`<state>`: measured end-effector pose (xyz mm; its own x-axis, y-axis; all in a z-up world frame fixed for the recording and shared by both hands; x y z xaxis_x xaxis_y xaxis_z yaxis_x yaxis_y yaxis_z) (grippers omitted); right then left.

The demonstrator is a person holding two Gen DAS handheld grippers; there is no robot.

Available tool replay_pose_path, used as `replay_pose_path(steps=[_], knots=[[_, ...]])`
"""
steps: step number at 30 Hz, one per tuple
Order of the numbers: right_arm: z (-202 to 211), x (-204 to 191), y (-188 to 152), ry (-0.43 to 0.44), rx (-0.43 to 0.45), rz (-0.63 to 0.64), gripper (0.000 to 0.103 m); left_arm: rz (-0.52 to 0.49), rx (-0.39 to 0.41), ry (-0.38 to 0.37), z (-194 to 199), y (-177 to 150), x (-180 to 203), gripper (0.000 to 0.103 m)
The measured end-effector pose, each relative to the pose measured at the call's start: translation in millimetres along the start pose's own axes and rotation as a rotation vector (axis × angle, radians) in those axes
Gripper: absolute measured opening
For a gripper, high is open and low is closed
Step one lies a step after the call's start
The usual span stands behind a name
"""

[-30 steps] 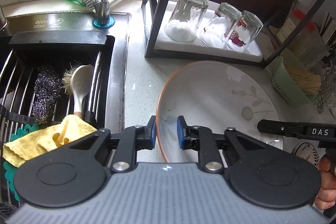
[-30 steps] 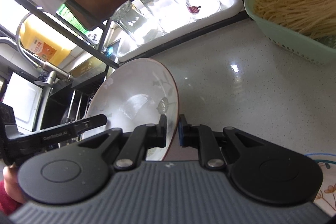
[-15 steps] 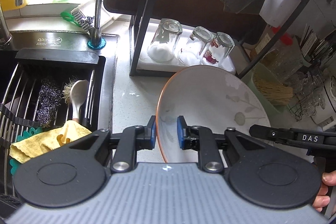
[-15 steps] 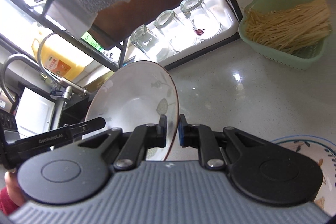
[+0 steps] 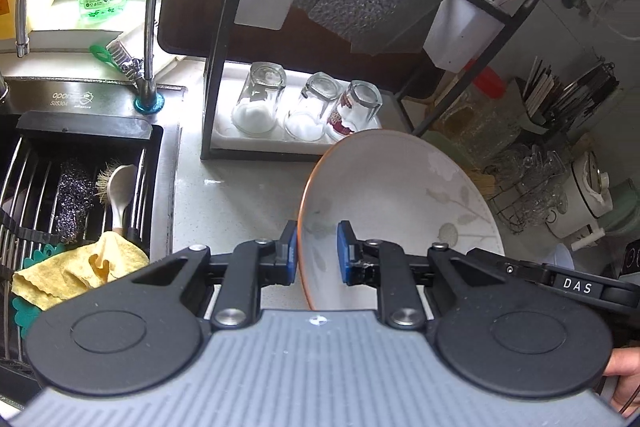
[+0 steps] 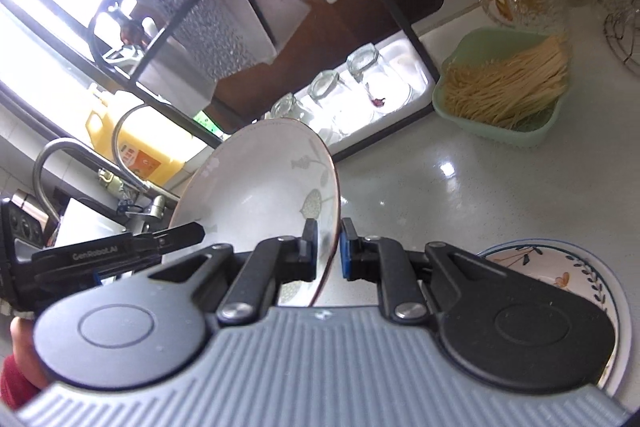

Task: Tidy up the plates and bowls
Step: 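Lift and carry the leaf-pattern bowl over the plate stack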

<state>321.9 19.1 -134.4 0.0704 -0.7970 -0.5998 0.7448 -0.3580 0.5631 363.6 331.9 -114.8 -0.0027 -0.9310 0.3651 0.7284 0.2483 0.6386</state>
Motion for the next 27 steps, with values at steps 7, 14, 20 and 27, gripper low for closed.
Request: replay_pose_path(steps=[7, 14, 20, 27], knots=[[30.1, 14.6, 3.0, -0.041, 0.050, -0.014, 0.014, -0.005, -0.042, -0.046, -9.5, -6.8, 27.0, 0.023], [53.4, 41.2, -4.7, -0.090, 0.072, -0.042, 0.014, -0.043, -0.099, -0.087, -23.9, -25.1, 53.7, 0.023], [63.7, 65.5, -23.7, -0.129, 0.073, -0.066, 0.014, -0.039, -0.176, -0.097, -39.0, -52.4, 63.6, 0.023], [70.2, 93.9, -48.3, -0.177, 0.051, -0.080, 0.014, -0.081, -0.253, -0.108, -60.9, -81.6, 75.9, 0.023]])
Point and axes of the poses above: each gripper's, at about its wrist camera, not at the fingertips, and z roughly against the way its jaws point, x to its right, y to its top, the point moved 4 cm from there along -z, roughly the way its jaws point, and after that the axes turned 8 degrees about x, right-handed, at the moved point
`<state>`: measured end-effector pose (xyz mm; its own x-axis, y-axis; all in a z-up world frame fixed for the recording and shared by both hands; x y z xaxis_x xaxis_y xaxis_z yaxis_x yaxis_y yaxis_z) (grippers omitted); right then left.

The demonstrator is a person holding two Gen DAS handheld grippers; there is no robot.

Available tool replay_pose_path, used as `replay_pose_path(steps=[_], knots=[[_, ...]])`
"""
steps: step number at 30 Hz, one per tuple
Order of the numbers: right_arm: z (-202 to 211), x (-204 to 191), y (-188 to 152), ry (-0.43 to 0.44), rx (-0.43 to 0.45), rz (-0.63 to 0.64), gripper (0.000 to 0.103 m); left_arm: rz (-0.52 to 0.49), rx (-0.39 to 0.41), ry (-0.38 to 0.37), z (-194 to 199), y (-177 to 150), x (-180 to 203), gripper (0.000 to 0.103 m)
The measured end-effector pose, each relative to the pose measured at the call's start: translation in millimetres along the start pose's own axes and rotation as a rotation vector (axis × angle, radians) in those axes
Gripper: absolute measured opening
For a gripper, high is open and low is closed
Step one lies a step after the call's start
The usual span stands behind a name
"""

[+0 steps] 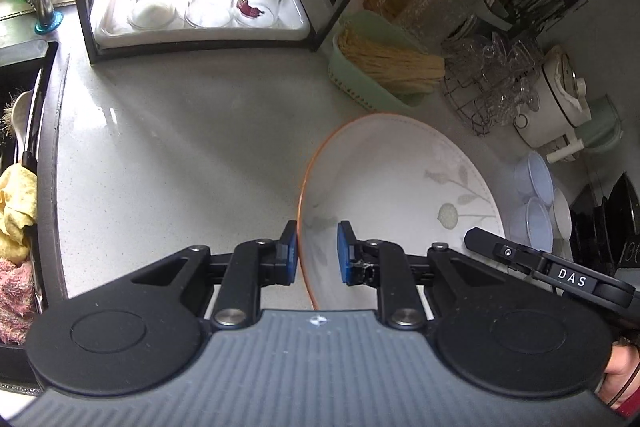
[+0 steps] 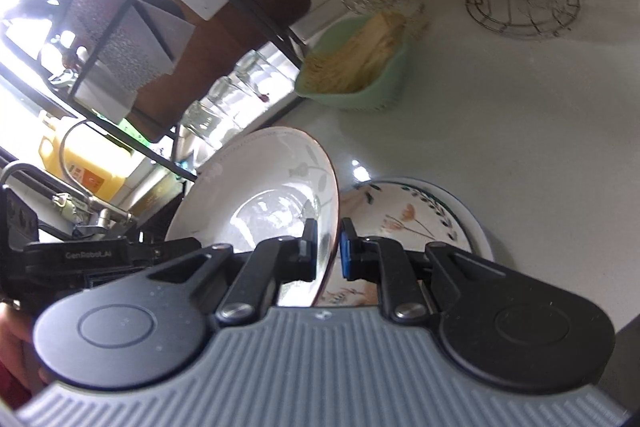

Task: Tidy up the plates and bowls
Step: 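Lift and carry the leaf-pattern bowl over the plate stack, then lower the leaf-pattern bowl onto the floral plate stack with both tools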

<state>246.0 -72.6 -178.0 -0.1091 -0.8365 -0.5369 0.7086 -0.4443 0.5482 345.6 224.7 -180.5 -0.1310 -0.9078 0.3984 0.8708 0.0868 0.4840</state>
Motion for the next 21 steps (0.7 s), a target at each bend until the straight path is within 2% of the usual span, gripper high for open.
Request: replay_pose_path(steps=[7, 18, 21], knots=[[-4.7, 24.2, -22.5, -0.062, -0.044, -0.005, 0.015, -0.069, -0.047, 0.013, -27.8, -9.8, 12.2, 0.023], [-23.1, 46.1, -41.5, -0.052, -0.080, -0.055, 0.019, -0.125, -0.090, 0.061, -44.2, -21.2, 18.5, 0.023], [-24.2, 47.4, -42.3, -0.040, -0.080, -0.054, 0.019, -0.112, -0.100, 0.061, -43.0, -22.9, 17.0, 0.023]])
Point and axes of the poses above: each gripper's, at about its wrist camera, not at the fingertips, and z roughly against the way its jaws point, x to its right, y to its top, the point moved 4 cm from there along -z, roughly the way its jaws point, and after that the axes turned 8 degrees about x, right-handed, at the moved point
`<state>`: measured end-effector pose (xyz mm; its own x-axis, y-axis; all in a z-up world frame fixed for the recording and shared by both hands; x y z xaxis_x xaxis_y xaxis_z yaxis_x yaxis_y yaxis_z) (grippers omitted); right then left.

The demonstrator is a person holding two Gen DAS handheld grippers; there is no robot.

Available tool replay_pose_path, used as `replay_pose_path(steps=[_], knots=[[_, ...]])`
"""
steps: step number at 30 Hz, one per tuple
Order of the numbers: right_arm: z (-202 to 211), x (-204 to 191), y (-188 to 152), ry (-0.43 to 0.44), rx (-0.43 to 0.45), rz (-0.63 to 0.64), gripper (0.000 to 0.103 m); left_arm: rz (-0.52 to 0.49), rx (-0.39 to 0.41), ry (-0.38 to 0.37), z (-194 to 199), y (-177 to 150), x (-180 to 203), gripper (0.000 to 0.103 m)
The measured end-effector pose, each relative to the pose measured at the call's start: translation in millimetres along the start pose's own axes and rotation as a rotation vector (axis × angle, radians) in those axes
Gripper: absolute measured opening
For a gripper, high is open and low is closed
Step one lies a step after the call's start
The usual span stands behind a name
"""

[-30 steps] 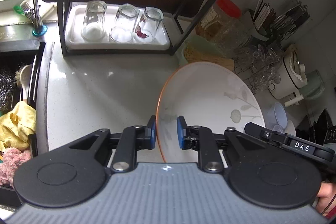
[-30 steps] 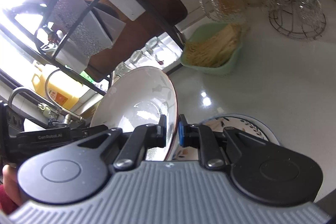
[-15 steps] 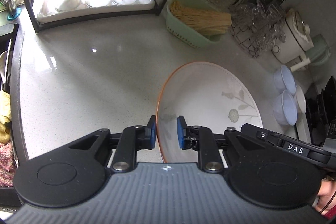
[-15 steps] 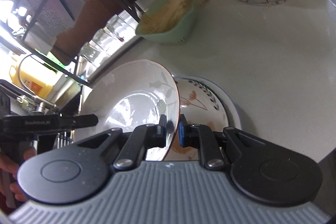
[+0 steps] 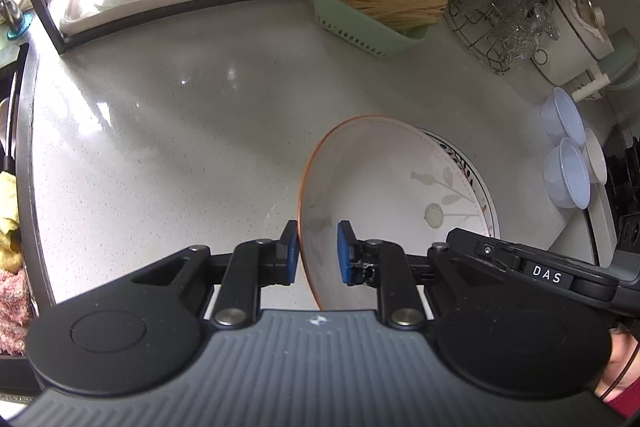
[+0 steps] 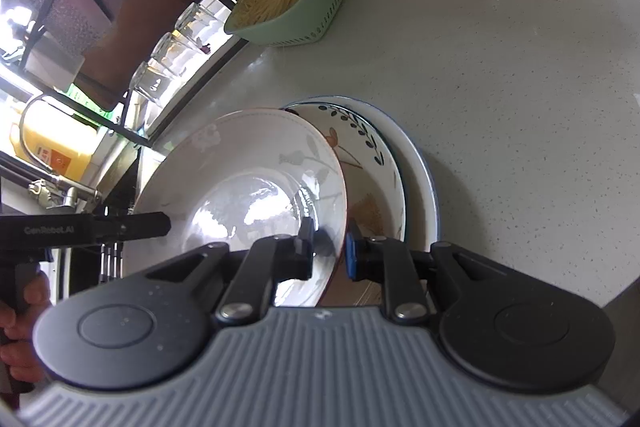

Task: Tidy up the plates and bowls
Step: 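Lower the leaf-pattern bowl onto the floral plate stack with both tools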

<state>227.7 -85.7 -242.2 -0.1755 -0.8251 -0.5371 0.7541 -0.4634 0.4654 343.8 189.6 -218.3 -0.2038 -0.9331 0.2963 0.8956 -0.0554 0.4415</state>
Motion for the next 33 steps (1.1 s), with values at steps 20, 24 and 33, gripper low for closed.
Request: replay_pose_path(steps=[20, 24, 33], knots=[[-6.4, -0.4, 9.0, -0.013, 0.026, 0.076, 0.020, 0.026, -0.063, 0.055, -4.9, -18.9, 4.3, 0.023], [-5.2, -0.6, 10.8, -0.030, 0.035, 0.094, 0.020, 0.022, -0.066, 0.067, -7.4, -19.6, 5.5, 0.023], [2.7, 1.9, 15.1, -0.059, 0.075, 0.117, 0.020, 0.045, -0.059, 0.077, -14.7, -13.7, 8.7, 0.023]])
Point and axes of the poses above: each gripper's, at about its wrist camera, not at the fingertips, and z roughly against the way its jaws point, x to its right, y to its top, the point moved 4 cm from there along -z, roughly the way its jaws point, and after that the axes turned 8 degrees about x, right-handed, at the moved point
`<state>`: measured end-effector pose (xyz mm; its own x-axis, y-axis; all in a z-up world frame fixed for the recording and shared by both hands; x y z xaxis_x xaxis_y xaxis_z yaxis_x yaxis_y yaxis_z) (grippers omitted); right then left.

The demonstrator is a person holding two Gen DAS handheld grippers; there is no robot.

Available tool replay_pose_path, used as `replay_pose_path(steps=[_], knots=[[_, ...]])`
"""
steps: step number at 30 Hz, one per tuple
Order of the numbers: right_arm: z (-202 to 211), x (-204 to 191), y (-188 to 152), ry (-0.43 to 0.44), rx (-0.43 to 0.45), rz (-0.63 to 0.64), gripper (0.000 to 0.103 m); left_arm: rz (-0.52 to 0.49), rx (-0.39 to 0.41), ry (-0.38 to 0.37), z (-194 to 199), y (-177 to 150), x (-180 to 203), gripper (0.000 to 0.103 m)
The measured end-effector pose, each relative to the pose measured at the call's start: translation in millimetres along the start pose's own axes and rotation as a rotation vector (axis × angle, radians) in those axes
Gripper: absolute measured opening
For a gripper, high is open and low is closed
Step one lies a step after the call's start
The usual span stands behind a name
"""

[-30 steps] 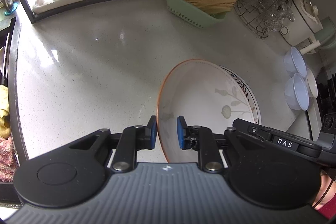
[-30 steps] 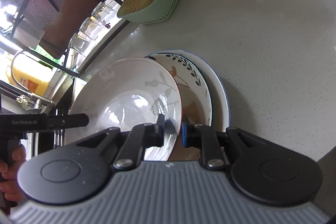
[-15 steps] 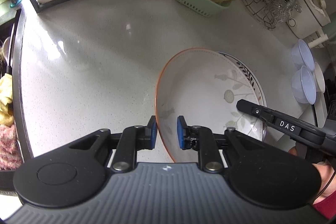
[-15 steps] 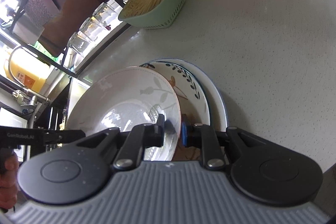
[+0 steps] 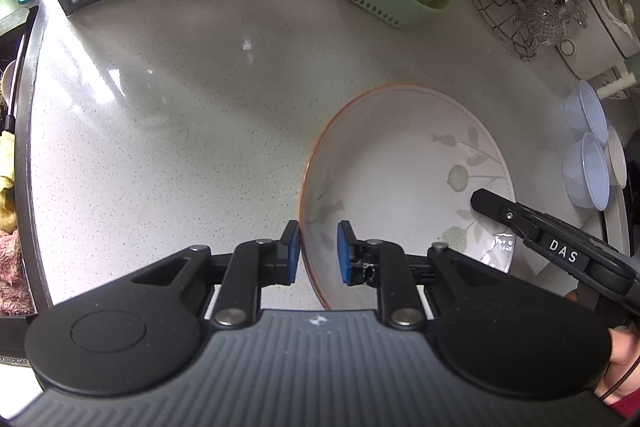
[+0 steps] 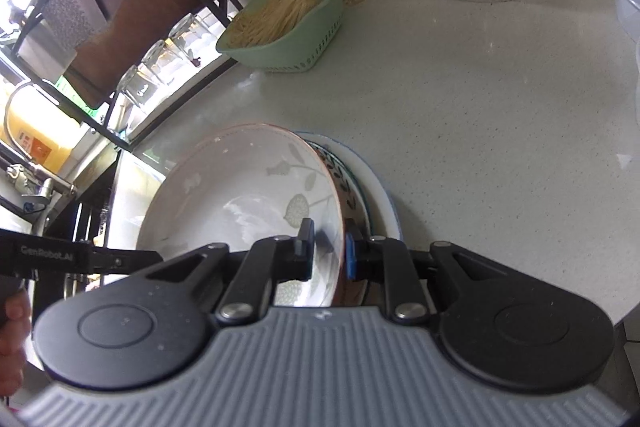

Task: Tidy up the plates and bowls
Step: 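Lower the leaf-pattern bowl onto the floral plate stack with both tools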

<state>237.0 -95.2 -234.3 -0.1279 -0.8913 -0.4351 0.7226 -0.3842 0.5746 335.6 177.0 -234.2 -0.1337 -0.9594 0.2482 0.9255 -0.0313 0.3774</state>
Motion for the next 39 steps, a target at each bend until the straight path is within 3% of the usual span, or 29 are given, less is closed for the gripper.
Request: replay_pose_path(steps=[6, 14, 32, 39], knots=[[4.3, 0.5, 4.8, -0.011, 0.011, 0.032, 0.019, 0.070, -0.011, -0.022, -0.2, 3.9, -4.9, 0.023], [7.1, -3.5, 5.7, -0.038, -0.001, 0.071, 0.019, 0.117, 0.037, -0.064, 15.7, 7.5, -8.6, 0.023], [21.7, -24.7, -3.1, -0.172, 0.045, 0.237, 0.019, 0.075, 0.101, -0.146, 40.5, 11.7, 15.3, 0.023], [35.3, -29.8, 5.5, -0.186, 0.079, 0.205, 0.019, 0.036, 0.157, -0.142, 64.5, 13.4, 24.6, 0.023]])
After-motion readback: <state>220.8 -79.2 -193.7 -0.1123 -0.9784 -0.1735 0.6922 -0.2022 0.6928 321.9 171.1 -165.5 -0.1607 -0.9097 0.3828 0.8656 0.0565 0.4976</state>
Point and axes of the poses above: each gripper's, at about its wrist camera, not at the fingertips, and z roughly against the way its jaws point, x to its right, y to its top, the point moved 4 cm from there along -z, roughly the way its jaws point, and after that the axes turned 8 degrees about x, right-handed, at the moved point
